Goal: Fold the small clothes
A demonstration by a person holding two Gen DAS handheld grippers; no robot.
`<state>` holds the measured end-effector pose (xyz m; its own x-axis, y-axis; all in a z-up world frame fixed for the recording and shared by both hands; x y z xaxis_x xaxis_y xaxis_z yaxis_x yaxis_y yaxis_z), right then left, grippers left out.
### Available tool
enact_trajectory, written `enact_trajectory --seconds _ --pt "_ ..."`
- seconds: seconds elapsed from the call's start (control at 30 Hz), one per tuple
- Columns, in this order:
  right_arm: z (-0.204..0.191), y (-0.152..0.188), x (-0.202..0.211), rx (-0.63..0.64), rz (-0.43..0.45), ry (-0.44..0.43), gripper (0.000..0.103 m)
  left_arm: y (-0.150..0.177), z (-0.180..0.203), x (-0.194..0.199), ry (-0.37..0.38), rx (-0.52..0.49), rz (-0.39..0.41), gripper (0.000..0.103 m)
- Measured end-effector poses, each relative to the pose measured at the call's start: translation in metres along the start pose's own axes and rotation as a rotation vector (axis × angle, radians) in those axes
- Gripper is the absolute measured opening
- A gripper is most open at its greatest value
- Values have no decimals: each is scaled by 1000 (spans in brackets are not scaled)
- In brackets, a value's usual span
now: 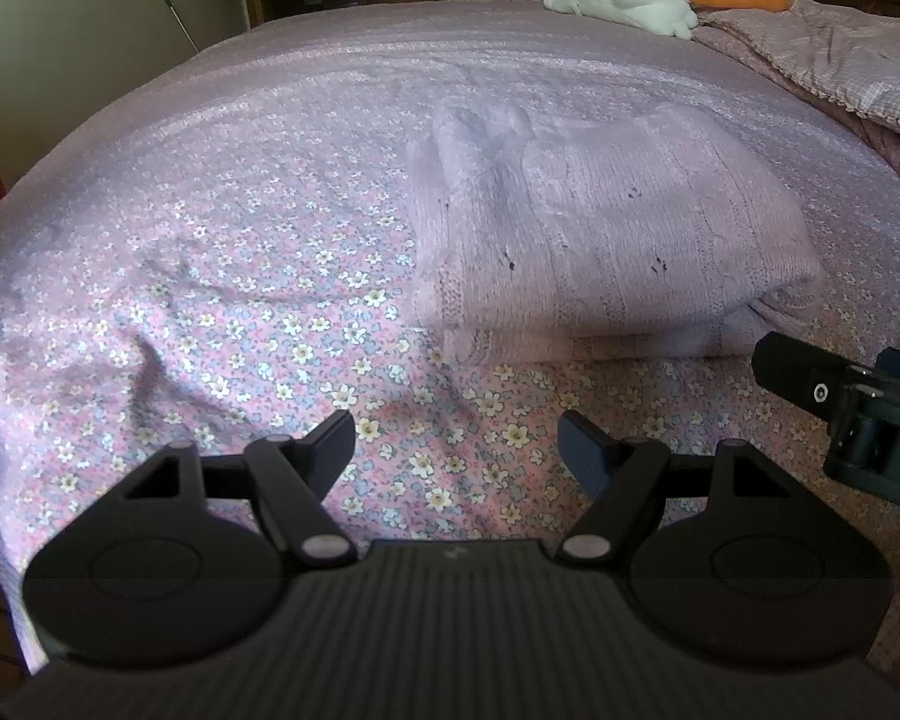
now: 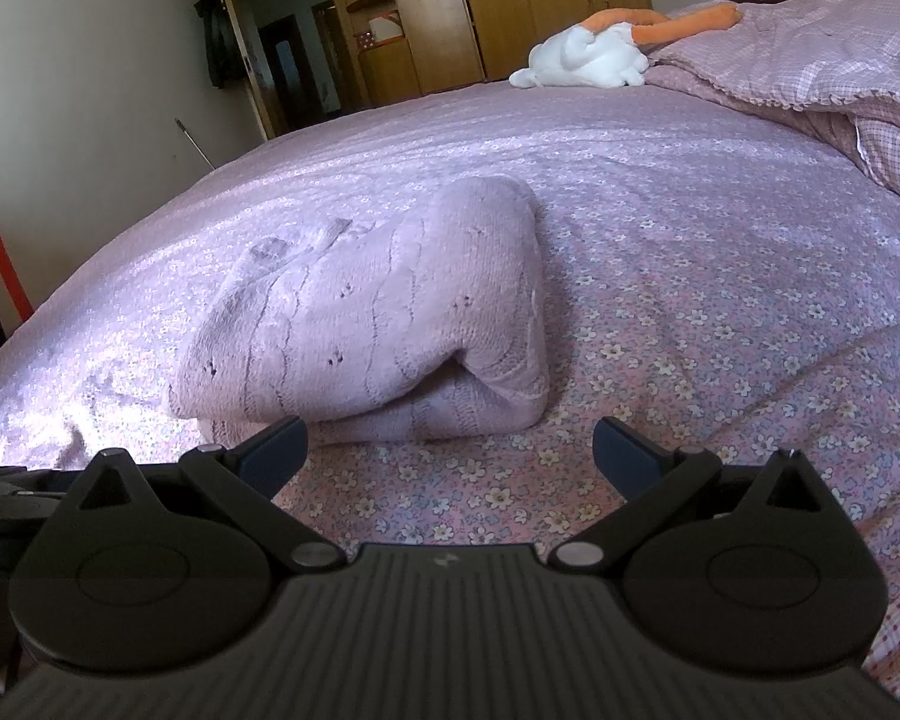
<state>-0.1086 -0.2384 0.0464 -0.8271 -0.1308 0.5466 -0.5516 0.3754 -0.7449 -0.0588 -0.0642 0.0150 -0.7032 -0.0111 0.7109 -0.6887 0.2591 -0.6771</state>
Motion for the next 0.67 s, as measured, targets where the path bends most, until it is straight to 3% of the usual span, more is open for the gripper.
enact_trajectory --seconds 0.67 --pt "1 0 0 -2 0 -2 103 0 1 0 0 -9 -7 76"
Point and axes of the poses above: each gripper's, at about its wrist camera, not at the fingertips, and x roughly against the way its jaws point, z to its right, y to its underside, the point moved 1 cm from there along -x, roughly the way its jaws point, and after that the axes turned 10 degrees about -x, right-handed, at the moved point
